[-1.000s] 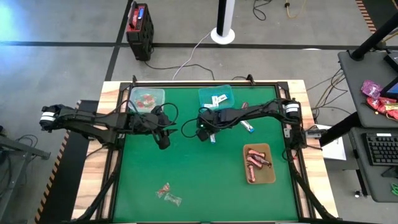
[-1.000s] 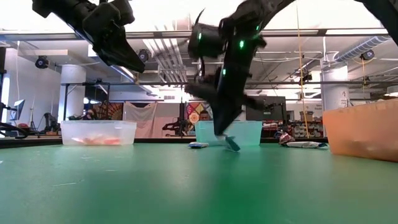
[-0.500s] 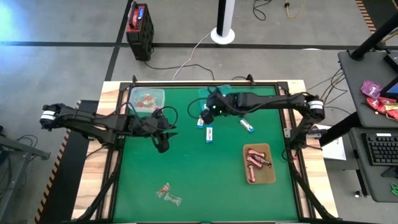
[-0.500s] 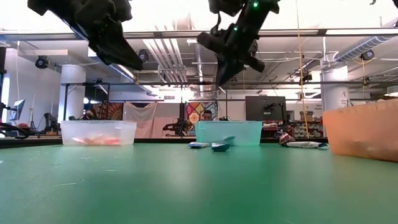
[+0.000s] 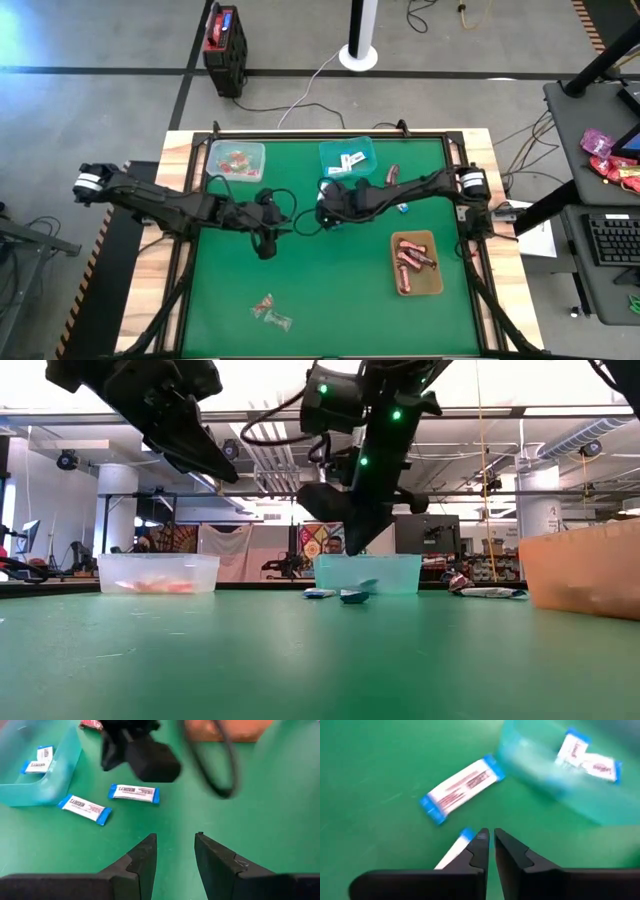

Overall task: Sort candy by brand, put in halloween buckets
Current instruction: Put the white chocolate into the light blue bin

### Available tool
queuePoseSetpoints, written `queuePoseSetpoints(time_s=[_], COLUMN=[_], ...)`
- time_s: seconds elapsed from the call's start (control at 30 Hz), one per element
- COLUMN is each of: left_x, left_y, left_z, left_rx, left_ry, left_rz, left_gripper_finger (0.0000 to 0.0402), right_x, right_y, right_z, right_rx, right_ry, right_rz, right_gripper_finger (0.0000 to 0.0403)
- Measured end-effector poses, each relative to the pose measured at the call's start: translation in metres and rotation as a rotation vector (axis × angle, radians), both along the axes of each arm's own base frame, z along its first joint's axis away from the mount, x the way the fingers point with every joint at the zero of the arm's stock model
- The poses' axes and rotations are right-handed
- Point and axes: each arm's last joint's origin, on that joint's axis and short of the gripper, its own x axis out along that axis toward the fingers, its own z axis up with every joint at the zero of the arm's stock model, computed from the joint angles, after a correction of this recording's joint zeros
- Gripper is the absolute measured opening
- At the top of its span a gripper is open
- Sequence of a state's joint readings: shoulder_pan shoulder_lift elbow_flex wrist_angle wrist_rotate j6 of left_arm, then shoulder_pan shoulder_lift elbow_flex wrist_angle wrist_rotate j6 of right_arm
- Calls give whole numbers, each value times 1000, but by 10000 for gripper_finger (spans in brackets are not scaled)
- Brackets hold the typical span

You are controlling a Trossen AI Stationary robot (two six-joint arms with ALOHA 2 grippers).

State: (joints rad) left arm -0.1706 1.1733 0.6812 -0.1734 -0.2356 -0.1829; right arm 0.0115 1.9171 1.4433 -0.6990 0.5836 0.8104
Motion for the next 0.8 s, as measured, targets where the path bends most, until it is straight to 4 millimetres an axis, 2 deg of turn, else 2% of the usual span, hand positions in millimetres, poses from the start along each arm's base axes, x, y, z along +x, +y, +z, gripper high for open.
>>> queuePoseSetpoints(time_s=[0.13,0.3,0.53,0.67,0.8], left_x=[2,3,2,2,2], left_y=[-4,-5,-5,-5,-5], left_z=[-4,-2,0,0,0], left_rx=[23,33,31,31,33], left_ry=[7,-14,-22,-22,-25], left_rz=[12,30,34,33,32], left_gripper_finger=[111,101,98,98,98], right_x=[-3,-7,-7,-6,0], right_y=[5,1,0,-3,-2], right_z=[-5,-17,-31,-41,-58], right_rx=[105,119,147,132,137], right_ry=[-18,-62,-153,-144,-147], right_rz=[-25,-105,-103,-124,-115], right_gripper_finger=[59,134,228,256,259])
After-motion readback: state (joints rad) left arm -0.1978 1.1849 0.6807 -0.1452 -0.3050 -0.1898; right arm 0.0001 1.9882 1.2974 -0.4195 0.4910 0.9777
